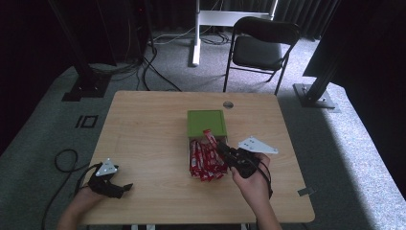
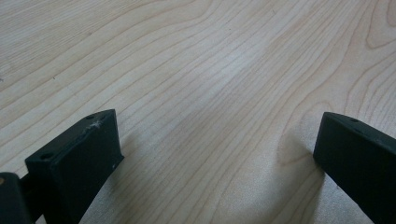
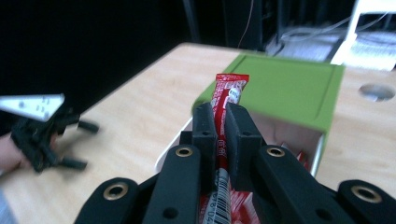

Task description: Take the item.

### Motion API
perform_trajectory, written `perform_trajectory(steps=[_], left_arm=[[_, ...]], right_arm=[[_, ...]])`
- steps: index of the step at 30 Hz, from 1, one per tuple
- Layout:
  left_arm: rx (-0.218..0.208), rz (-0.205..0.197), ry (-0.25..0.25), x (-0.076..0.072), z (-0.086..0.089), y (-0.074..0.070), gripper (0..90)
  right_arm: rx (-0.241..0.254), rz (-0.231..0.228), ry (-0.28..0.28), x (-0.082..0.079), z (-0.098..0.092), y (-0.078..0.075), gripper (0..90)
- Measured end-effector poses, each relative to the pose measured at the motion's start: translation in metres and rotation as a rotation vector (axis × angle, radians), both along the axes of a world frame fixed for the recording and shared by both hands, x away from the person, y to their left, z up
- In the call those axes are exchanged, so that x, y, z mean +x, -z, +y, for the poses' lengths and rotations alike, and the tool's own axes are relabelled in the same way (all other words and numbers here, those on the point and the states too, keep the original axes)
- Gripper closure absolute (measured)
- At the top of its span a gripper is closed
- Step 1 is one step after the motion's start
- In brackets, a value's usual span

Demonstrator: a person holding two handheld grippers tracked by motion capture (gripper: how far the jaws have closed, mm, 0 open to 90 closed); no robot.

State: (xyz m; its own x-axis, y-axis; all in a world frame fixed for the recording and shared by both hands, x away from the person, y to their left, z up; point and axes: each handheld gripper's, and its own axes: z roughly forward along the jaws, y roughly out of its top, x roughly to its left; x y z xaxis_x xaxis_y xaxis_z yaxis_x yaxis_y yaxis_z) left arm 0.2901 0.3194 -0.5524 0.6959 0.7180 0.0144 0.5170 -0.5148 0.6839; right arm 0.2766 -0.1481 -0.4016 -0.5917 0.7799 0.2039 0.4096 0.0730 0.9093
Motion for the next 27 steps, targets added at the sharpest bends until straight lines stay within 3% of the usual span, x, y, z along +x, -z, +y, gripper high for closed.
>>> perform_trajectory(steps=[4, 6, 15, 18, 27], left_arm=[[0.000, 0.000, 0.000, 0.000, 0.000, 0.000, 1.6], [0.000, 0.000, 0.000, 0.000, 0.000, 0.000, 1.6], [0.000, 0.000, 0.000, 0.000, 0.000, 0.000, 1.6], [-0.001, 0.000, -0.001, 0.000, 0.000, 0.000, 1.6], [0.000, 0.000, 0.000, 0.000, 0.000, 0.000, 1.6]], right_arm=[[0.004, -0.051, 0.060, 0.004, -0.006, -0.003, 83.5], [-0.018, -0.092, 0.114, 0.007, -0.010, -0.003, 83.5], [-0.013, -0.130, 0.249, 0.030, -0.030, 0.012, 83.5], [-0.018, -0.129, 0.298, 0.038, -0.036, 0.022, 83.5], [-0.033, -0.062, 0.393, 0.061, -0.049, 0.055, 83.5]])
